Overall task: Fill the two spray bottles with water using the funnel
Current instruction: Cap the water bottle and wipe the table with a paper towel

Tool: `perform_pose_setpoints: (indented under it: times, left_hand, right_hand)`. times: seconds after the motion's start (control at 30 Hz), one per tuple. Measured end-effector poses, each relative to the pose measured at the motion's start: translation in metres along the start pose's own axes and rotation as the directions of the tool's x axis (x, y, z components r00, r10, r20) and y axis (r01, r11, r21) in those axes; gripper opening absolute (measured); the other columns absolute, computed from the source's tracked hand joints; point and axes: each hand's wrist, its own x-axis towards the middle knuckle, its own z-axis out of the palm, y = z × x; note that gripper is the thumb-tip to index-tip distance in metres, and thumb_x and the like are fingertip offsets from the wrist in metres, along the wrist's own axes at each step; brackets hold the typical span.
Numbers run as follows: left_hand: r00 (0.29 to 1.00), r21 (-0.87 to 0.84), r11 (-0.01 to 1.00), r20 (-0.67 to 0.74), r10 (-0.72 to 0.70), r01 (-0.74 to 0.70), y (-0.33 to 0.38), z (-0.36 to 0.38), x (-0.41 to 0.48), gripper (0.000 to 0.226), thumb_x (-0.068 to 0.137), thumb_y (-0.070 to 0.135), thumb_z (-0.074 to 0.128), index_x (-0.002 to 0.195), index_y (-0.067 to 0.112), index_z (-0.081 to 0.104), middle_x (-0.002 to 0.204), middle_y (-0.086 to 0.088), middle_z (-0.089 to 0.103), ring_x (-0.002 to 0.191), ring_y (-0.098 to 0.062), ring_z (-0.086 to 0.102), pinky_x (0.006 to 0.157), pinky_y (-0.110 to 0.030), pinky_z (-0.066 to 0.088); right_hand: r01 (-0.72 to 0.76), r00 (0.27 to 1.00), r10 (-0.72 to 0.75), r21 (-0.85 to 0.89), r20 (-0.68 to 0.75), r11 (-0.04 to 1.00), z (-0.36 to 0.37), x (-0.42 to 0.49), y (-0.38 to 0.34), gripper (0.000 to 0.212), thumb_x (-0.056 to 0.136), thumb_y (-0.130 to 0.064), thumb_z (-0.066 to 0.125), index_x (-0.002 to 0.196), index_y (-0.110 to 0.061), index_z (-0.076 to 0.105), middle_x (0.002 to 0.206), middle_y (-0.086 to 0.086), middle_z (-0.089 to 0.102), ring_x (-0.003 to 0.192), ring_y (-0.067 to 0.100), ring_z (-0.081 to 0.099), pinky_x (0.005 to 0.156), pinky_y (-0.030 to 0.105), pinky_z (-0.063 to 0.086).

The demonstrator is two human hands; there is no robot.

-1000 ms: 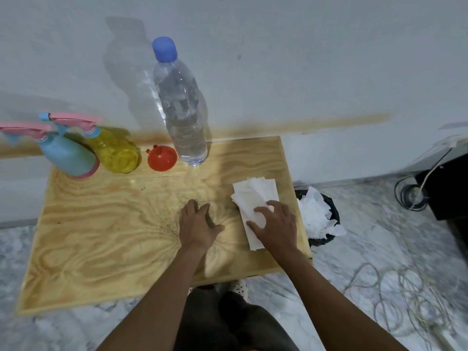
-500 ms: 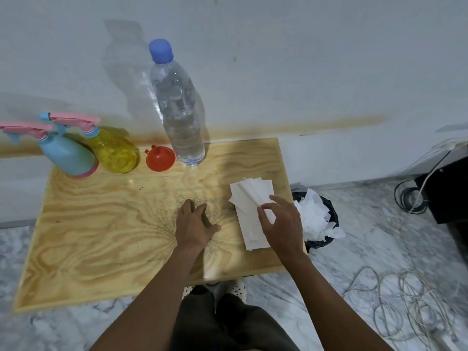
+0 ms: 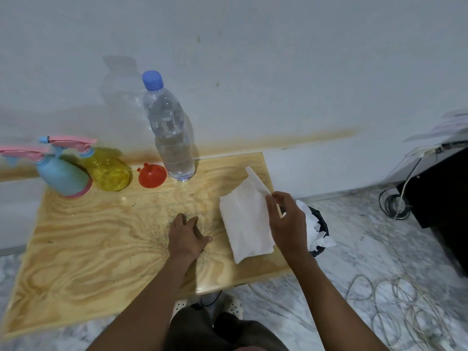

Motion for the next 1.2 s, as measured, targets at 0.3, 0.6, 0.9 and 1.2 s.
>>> perform_pose_setpoints:
  times: [0.3,0.6,0.9,1.2]
  left_hand:
    - [1.000,-0.001,1.000,-0.020,-0.002,0.002,-0.002,0.004,0.001,0.075,0.078,0.044,0.078,0.143,0.022,0.049,0.154,-0.007,0.026,0.142,-0.027,0.026,0.113,-0.042,0.034]
    - [0.999,-0.025,0.999,0.006,-0.034,0.034,-0.005,0.007,0.004,0.067,0.083,0.045,0.071,0.143,0.023,0.049,0.163,-0.006,0.016,0.149,-0.029,0.017,0.113,-0.050,0.035]
    - [0.941,0.028,0.963,-0.208,0.268,-0.268,0.002,0.009,-0.019,0.068,0.081,0.023,0.076,0.144,0.025,0.049,0.141,-0.001,0.047,0.104,-0.022,0.063,0.079,-0.032,0.055]
    - [0.955,-0.041,0.955,-0.070,0.290,-0.293,0.025,0.012,-0.019,0.025,0.094,0.040,0.061,0.102,0.020,0.075,0.093,0.006,0.065,0.085,-0.014,0.062,0.070,-0.027,0.048]
  right_hand:
    - [-0.006,0.998,0.008,0.041,-0.065,0.999,-0.010,0.012,-0.013,0.015,0.097,-0.030,0.058,0.103,-0.018,0.064,0.087,-0.023,0.062,0.086,-0.002,0.060,0.074,0.006,0.042]
    - [0.038,0.987,-0.013,0.158,-0.158,0.987,-0.021,0.019,-0.037,0.006,0.099,-0.029,0.056,0.102,-0.026,0.059,0.090,-0.022,0.063,0.088,-0.007,0.062,0.072,0.007,0.046]
    - [-0.037,0.998,0.043,0.133,-0.039,0.990,-0.012,0.013,-0.030,0.006,0.097,-0.031,0.058,0.099,-0.026,0.060,0.086,-0.021,0.064,0.085,-0.006,0.061,0.069,0.005,0.044]
    - [-0.081,0.996,0.077,0.127,0.035,0.989,-0.012,0.005,-0.026,0.005,0.097,-0.033,0.057,0.099,-0.029,0.060,0.088,-0.020,0.065,0.084,-0.007,0.061,0.069,0.004,0.043]
